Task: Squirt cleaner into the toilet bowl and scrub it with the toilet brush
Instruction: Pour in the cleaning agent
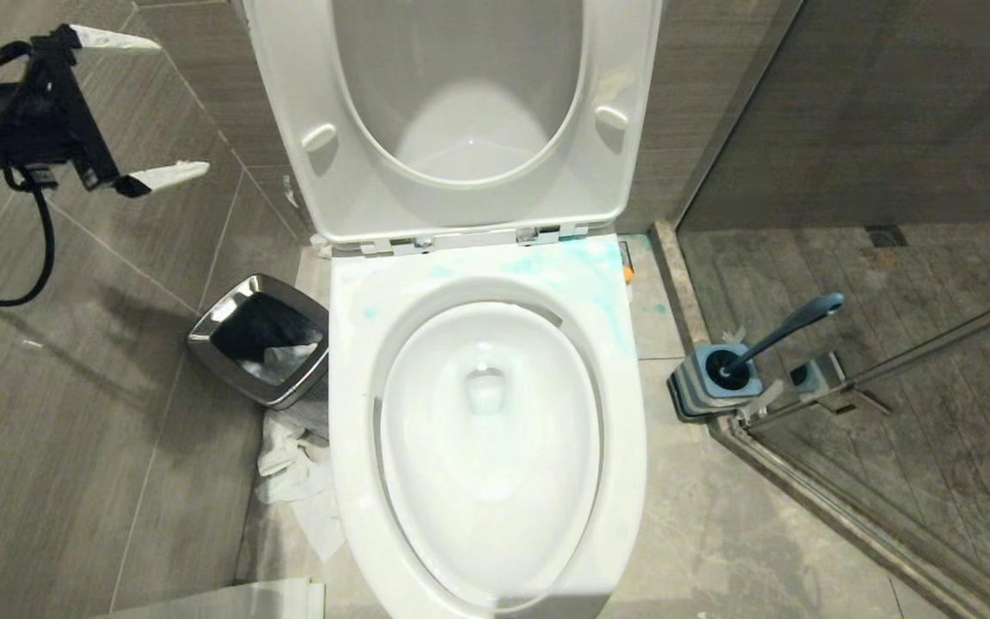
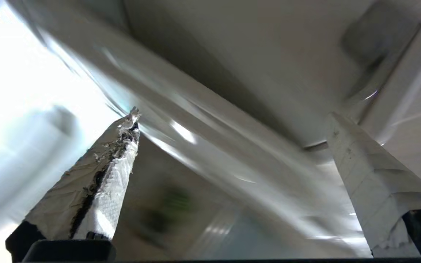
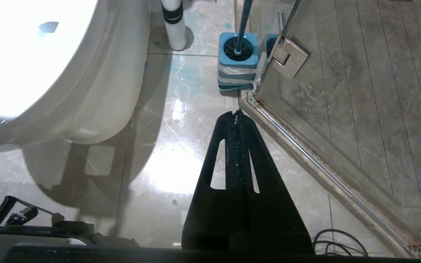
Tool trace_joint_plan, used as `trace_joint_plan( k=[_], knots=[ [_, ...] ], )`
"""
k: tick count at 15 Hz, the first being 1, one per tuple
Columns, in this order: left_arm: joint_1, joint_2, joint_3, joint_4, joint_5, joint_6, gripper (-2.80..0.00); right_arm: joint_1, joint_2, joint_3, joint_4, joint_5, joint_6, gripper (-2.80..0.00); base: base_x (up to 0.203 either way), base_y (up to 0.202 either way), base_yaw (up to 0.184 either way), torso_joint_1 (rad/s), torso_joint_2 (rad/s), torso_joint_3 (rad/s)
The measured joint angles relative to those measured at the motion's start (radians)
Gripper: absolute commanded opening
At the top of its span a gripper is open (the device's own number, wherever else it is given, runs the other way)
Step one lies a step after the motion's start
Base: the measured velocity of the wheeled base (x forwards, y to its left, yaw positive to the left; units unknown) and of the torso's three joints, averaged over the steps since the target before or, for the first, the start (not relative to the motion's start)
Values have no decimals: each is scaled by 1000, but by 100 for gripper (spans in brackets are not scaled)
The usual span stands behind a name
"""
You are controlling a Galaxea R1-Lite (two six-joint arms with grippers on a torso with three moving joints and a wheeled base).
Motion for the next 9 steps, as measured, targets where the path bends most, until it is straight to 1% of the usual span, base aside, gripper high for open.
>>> trace_joint_plan(
  k=[1, 2, 3, 4, 5, 6, 7, 8, 9],
  knots=[
    [-7, -1, 0, 2, 26, 206, 0, 0, 0, 0, 0, 0, 0, -280, 0, 0, 0, 0, 0, 0],
    [-13, -4, 3, -22, 42, 404, 0, 0, 0, 0, 0, 0, 0, -280, 0, 0, 0, 0, 0, 0],
    [-17, -13, 22, -76, 54, 603, 0, 0, 0, 0, 0, 0, 0, -280, 0, 0, 0, 0, 0, 0],
    [-21, -28, 60, -156, 60, 777, 0, 1, 0, 0, 0, 0, 0, -280, 0, 0, 0, 0, 0, 0],
    [-23, -45, 107, -243, 65, 914, 0, 0, 0, 0, 0, 0, 0, -280, 0, 0, 0, 0, 0, 0],
    [-25, -69, 158, -338, 68, 1027, 0, 0, 0, 0, 0, 0, 0, -280, 0, 0, 0, 0, 0, 0],
    [-26, -93, 197, -416, 72, 1119, 0, 0, 0, 0, 0, 0, 0, -280, 0, 0, 0, 0, 0, 0],
    [-25, -117, 221, -471, 75, 1201, 0, 0, 0, 0, 0, 0, 0, -280, 0, 0, 0, 0, 0, 0],
    [-23, -141, 235, -497, 77, 1276, 0, 0, 0, 0, 0, 0, 0, -280, 0, 0, 0, 0, 0, 0]
  ],
)
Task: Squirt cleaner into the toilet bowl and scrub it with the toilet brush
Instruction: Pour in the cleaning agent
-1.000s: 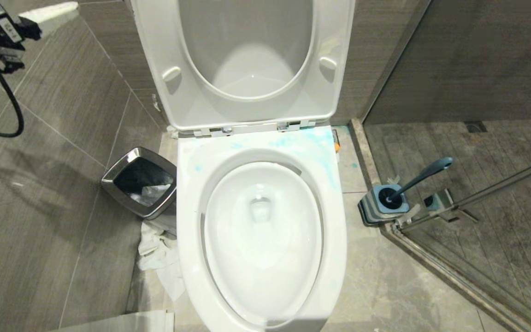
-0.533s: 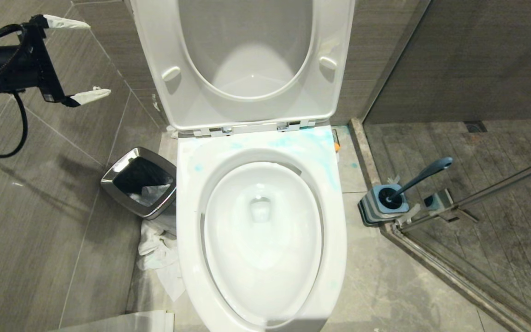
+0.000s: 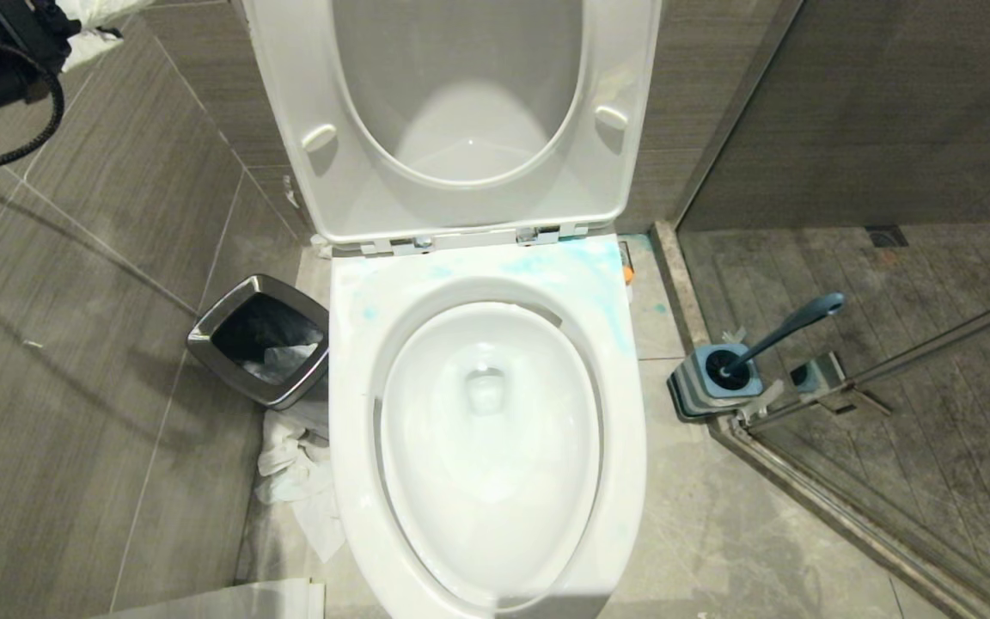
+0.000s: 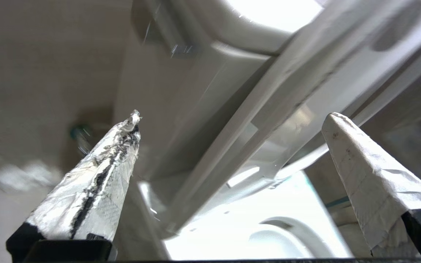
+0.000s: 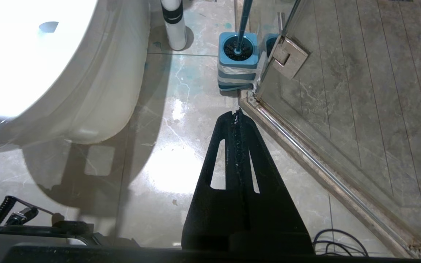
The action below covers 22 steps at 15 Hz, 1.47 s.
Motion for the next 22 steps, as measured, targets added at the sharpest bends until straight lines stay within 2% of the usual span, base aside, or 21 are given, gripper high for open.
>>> trace_joint_plan(
  k=[1, 2, 5, 6, 13, 15, 16, 19, 22],
  knots=[
    [2, -23, 8, 0, 6, 49, 0, 0, 0, 0, 0, 0, 0, -280, 0, 0, 0, 0, 0, 0],
    [4, -46, 14, 4, 27, 70, 0, 0, 0, 0, 0, 0, 0, -280, 0, 0, 0, 0, 0, 0],
    [5, -102, 30, 8, 146, 124, 0, 0, 0, 0, 0, 0, 0, -280, 0, 0, 0, 0, 0, 0],
    [5, -112, 34, 10, 157, 143, 0, 0, 0, 0, 0, 1, 0, -280, 0, 0, 0, 0, 0, 0],
    [2, -139, 78, -20, 178, 166, 0, 0, 0, 0, 0, 0, 0, -280, 0, 0, 0, 0, 0, 0],
    [2, -155, 96, -14, 234, 207, 0, 0, 0, 0, 0, 0, 0, -280, 0, 0, 0, 0, 0, 0],
    [2, -166, 118, -12, 262, 236, -280, 0, 0, 0, 0, 0, 0, -280, 0, 0, 0, 0, 0, 0],
    [2, -218, 194, 4, 297, 308, -280, 0, 0, 0, 0, 0, 0, -280, 0, 0, 0, 0, 0, 0],
    [1, -274, 217, 77, 302, 318, -280, 0, 0, 0, 0, 0, 0, -280, 0, 0, 0, 0, 0, 0]
  ],
)
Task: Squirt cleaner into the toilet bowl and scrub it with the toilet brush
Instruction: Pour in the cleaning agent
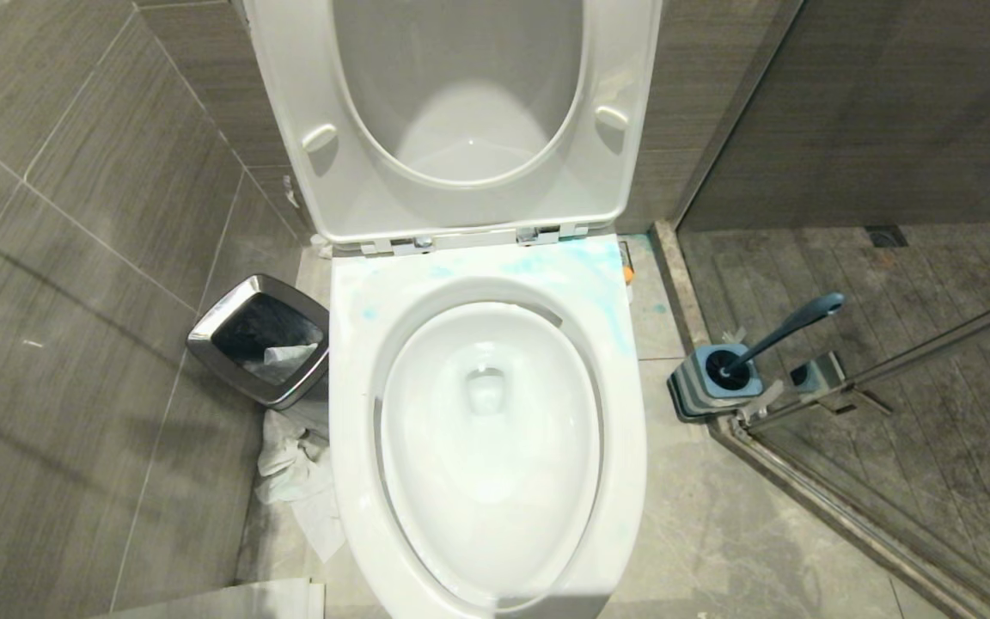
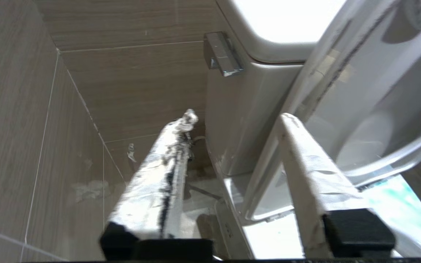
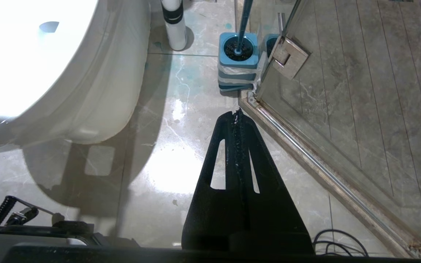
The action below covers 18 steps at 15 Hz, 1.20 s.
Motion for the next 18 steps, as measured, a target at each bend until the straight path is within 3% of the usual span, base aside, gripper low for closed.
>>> trace_joint_plan(
  k=[5, 8, 14, 18],
  knots=[
    [-2, -88, 1, 162, 33, -12, -280, 0, 0, 0, 0, 0, 0, -280, 0, 0, 0, 0, 0, 0],
    [-3, -132, 0, 295, 44, -59, -280, 0, 0, 0, 0, 0, 0, -280, 0, 0, 0, 0, 0, 0],
    [-15, -165, 27, 346, 36, -86, -280, 0, 0, 0, 0, 0, 0, -280, 0, 0, 0, 0, 0, 0],
    [-91, -183, 46, 347, 89, -84, -280, 0, 0, 0, 0, 0, 0, -280, 0, 0, 0, 0, 0, 0]
  ],
)
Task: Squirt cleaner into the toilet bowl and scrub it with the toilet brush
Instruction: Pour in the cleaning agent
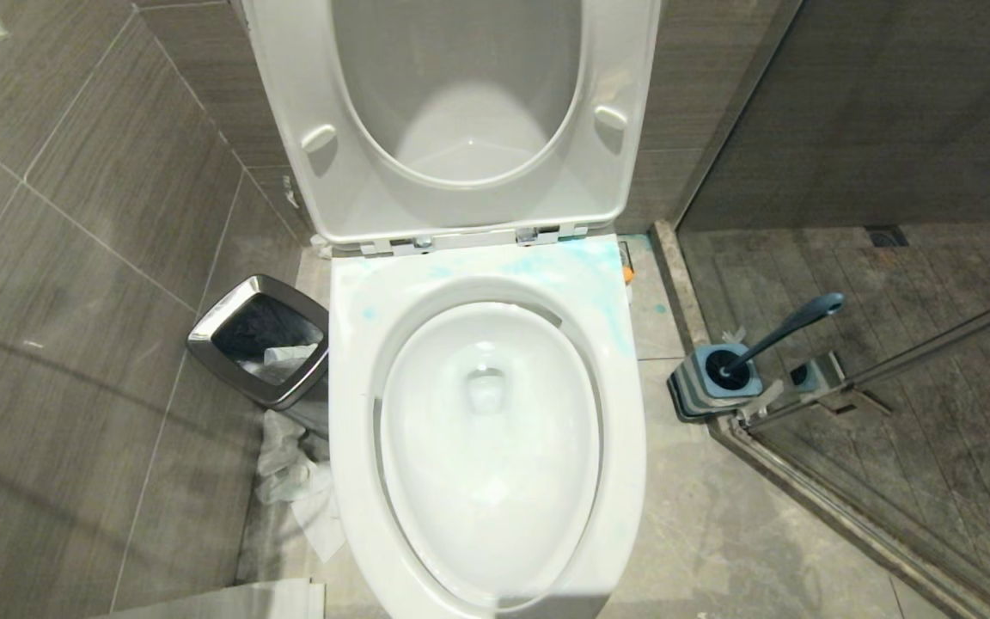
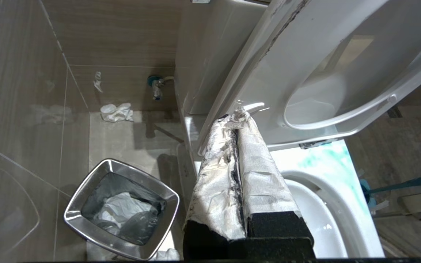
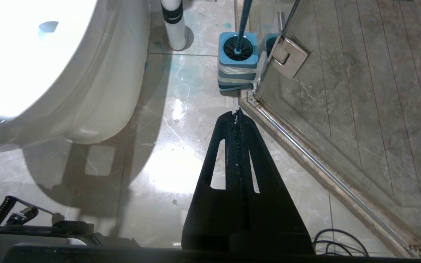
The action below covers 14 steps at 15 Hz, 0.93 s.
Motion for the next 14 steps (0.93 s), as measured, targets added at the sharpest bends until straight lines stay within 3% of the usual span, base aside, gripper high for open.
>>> trace_joint_plan(
  k=[5, 12, 14],
  knots=[
    [-7, -128, 91, 4, 6, 73, -280, 0, 0, 0, 0, 0, 0, -280, 0, 0, 0, 0, 0, 0],
    [-9, -543, 350, 114, 5, 110, -280, 0, 0, 0, 0, 0, 0, -280, 0, 0, 0, 0, 0, 0],
    [-28, -646, 431, 150, 9, 157, -280, 0, 0, 0, 0, 0, 0, -280, 0, 0, 0, 0, 0, 0]
  ],
)
